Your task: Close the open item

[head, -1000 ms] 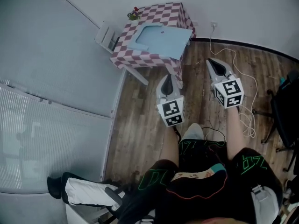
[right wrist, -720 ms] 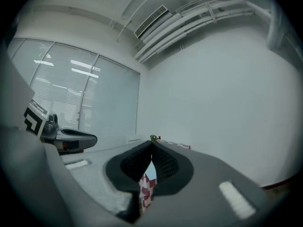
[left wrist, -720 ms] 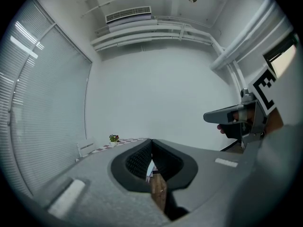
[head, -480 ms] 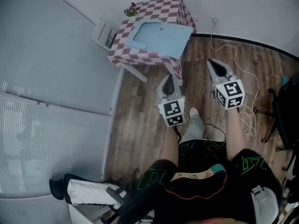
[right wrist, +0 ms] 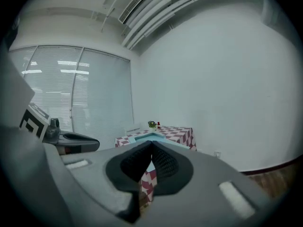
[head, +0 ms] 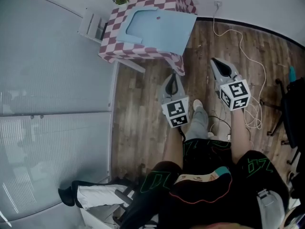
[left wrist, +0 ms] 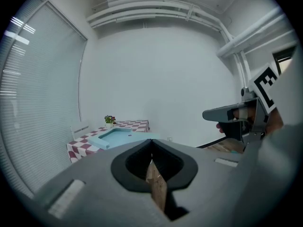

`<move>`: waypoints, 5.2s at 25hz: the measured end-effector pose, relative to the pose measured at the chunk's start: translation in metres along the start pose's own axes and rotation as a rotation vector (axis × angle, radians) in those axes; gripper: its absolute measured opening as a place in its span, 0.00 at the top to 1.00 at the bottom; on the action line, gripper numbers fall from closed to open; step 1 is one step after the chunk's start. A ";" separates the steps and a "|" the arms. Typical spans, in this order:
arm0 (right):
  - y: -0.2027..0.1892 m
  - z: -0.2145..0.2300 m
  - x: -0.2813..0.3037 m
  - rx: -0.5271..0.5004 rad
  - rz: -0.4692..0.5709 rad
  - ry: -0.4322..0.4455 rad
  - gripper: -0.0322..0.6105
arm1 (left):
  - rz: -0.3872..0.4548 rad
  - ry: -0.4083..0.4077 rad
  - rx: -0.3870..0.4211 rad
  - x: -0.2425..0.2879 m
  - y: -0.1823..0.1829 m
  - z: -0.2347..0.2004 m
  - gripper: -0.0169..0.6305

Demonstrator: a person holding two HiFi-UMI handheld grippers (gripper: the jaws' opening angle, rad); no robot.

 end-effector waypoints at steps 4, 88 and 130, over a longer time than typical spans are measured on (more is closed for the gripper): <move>-0.006 0.015 0.034 0.012 -0.044 0.011 0.95 | -0.045 -0.004 -0.025 0.035 -0.008 -0.006 0.96; 0.000 0.251 0.380 -0.365 -0.385 0.773 0.95 | -0.483 0.393 -0.039 0.312 -0.010 0.041 0.96; -0.089 0.212 0.337 -1.418 -0.520 1.047 0.71 | -0.771 0.174 0.568 0.327 -0.060 0.094 0.58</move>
Point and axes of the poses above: the fingertips, and each gripper's own axes: x forward along the fingers, z to its right, y out of its top, the point moved 10 cm from there along -x, backward along the fingers, and after that the axes turned 8 degrees about y, right-handed, at the moved point
